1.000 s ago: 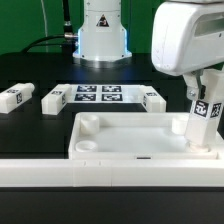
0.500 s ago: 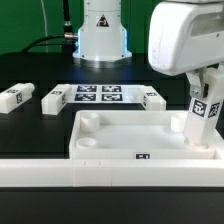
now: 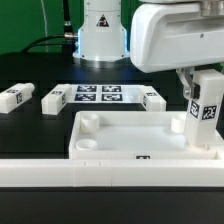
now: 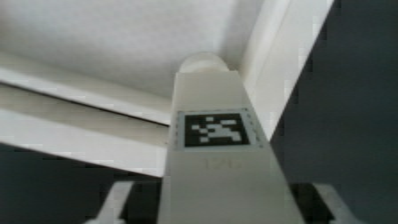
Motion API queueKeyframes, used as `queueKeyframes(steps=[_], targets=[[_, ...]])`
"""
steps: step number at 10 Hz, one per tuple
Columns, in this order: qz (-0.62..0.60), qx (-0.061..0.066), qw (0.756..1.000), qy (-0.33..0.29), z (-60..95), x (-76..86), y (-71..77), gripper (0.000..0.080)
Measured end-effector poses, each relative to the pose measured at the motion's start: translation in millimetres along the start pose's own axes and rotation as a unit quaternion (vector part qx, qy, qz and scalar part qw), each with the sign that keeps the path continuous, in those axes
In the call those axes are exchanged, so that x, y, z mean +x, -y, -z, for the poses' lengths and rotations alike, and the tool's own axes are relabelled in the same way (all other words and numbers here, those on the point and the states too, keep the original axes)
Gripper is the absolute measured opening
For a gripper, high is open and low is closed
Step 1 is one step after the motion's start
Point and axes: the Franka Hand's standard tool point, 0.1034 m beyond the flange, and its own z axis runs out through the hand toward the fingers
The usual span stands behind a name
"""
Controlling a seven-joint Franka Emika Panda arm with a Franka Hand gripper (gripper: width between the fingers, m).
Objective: Assemble desk
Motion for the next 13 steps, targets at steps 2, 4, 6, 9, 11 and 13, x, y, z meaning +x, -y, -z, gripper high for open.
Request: queueKeyframes(steps=[2,4,6,9,11,13], targets=[[-0.056,0.000,0.998,0.000,0.0,0.0,-1.1,0.0294],[-0.103,-0.001,0.995,0.000,-0.1,-0.1,-1.9,0.0294],[-0.165,-0.001,0.986,0.000,-0.3,-0.5,-2.7,0.0294],[-0.323,-0.001,0.946,-0.003,-0.8,-2.2,-4.4,0.0294],[-0.405,0.006,0.914,-0.002,-1.1,-2.7,-6.1,0.0294],[-0.512,0.007,0.859,-0.001,-2.0,-3.0,-2.8,0.0294]])
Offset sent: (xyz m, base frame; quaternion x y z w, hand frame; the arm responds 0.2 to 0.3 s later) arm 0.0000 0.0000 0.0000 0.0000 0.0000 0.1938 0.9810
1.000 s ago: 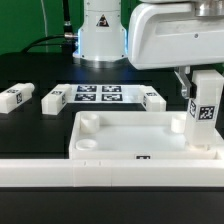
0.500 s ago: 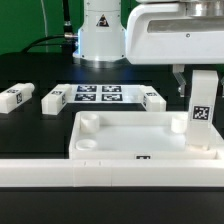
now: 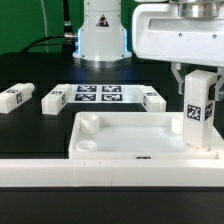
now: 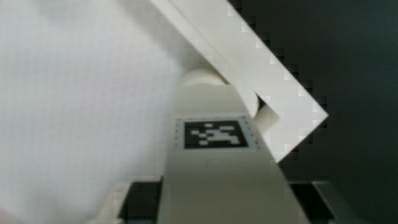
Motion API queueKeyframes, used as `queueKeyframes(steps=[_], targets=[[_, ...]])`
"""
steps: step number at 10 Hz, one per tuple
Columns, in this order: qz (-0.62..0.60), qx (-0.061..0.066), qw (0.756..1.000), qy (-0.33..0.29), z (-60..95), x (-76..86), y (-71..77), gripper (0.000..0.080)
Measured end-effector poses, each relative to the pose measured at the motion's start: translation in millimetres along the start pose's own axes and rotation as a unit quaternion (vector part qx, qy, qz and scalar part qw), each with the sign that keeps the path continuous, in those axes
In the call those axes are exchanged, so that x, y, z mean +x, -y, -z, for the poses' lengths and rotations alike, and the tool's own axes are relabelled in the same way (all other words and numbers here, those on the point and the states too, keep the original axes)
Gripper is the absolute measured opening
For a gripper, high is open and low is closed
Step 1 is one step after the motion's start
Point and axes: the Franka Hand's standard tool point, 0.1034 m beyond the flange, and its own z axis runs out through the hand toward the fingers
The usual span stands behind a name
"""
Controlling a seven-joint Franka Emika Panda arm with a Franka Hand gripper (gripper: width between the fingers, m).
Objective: Assemble desk
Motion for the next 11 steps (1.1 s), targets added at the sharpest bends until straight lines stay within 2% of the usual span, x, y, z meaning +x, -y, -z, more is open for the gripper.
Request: queueKeyframes(steps=[3,7,9,10,11], targets=[[-0.140,0.013,0.990,0.017,-0.9,-5.3,4.9,0.0294],[-0.247,0.016,0.968,0.026,-0.8,-7.3,6.8,0.0294],[-0.235,0.016,0.972,0.026,-1.2,-7.9,7.0,0.0294],[-0.211,0.017,0.977,0.026,-1.0,-8.0,7.0,0.0469],[-0.184,0.018,0.982,0.025,0.3,-8.1,7.4,0.0585]])
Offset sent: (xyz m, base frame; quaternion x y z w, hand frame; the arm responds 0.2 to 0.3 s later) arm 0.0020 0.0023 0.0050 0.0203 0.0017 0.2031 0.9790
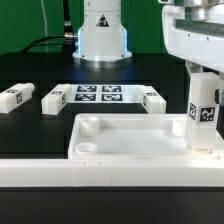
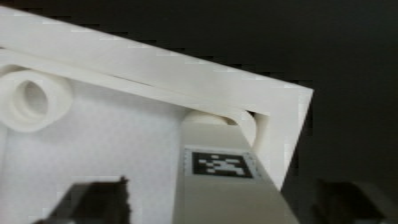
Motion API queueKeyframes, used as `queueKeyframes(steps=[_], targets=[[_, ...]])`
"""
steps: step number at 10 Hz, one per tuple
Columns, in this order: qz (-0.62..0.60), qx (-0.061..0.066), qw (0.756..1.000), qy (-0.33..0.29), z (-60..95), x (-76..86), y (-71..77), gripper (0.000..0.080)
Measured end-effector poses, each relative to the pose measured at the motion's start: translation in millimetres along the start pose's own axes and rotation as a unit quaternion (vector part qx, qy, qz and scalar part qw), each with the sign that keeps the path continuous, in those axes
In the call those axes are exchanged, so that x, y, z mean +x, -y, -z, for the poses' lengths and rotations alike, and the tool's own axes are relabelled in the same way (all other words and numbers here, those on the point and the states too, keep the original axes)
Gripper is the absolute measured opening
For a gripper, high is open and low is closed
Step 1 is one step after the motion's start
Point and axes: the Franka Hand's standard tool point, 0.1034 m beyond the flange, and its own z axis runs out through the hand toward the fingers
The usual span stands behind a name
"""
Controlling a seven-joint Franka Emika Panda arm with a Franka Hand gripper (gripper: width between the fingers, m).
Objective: Assemble desk
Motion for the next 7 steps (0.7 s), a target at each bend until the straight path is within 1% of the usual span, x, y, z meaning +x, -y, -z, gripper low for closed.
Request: queueKeyframes(steps=[1,2,3,6,7], targets=[[0.045,-0.003,0.999,0.001,0.7,-1.0,0.1,0.0585],[0.083,-0.004,0.997,0.002,-0.3,-0.9,-0.3,0.0636],[0.107,-0.004,0.994,0.002,-0.6,-0.9,-0.5,0.0646],[0.216,-0.005,0.976,0.002,-1.2,-0.7,-0.9,0.0649],[0.292,-0.013,0.956,-0.002,-0.8,-0.1,-2.1,0.0649]])
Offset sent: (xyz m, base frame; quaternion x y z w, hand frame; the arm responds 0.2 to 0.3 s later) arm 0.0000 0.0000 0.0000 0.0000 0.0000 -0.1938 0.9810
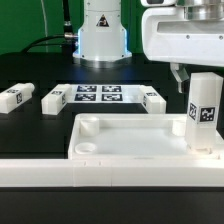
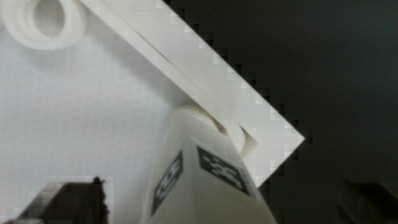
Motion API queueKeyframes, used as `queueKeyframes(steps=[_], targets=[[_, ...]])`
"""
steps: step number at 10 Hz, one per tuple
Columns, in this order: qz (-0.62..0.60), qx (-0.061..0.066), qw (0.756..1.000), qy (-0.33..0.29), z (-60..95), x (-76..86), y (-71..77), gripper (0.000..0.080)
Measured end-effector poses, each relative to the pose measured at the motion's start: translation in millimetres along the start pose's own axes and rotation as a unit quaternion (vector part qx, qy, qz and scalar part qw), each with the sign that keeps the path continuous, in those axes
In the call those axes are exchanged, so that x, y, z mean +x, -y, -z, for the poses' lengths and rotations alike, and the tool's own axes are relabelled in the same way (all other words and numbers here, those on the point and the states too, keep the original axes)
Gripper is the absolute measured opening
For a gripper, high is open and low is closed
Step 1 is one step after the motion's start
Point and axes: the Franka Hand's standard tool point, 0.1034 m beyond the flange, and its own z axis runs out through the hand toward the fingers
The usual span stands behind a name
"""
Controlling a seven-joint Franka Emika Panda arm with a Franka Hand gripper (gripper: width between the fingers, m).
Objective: Assemble desk
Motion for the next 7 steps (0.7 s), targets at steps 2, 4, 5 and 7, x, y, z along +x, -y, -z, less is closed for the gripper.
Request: queueKeyframes(steps=[2,4,5,7], targets=[[0.120,-0.010,0.993,-0.003,1.1,1.0,-0.8,0.0649],[0.238,-0.014,0.971,-0.005,1.7,3.7,-2.3,0.0649],[0.299,-0.019,0.954,-0.006,1.3,4.3,-3.2,0.0649],[0.384,-0.030,0.923,-0.009,1.3,4.7,-3.2,0.0649]])
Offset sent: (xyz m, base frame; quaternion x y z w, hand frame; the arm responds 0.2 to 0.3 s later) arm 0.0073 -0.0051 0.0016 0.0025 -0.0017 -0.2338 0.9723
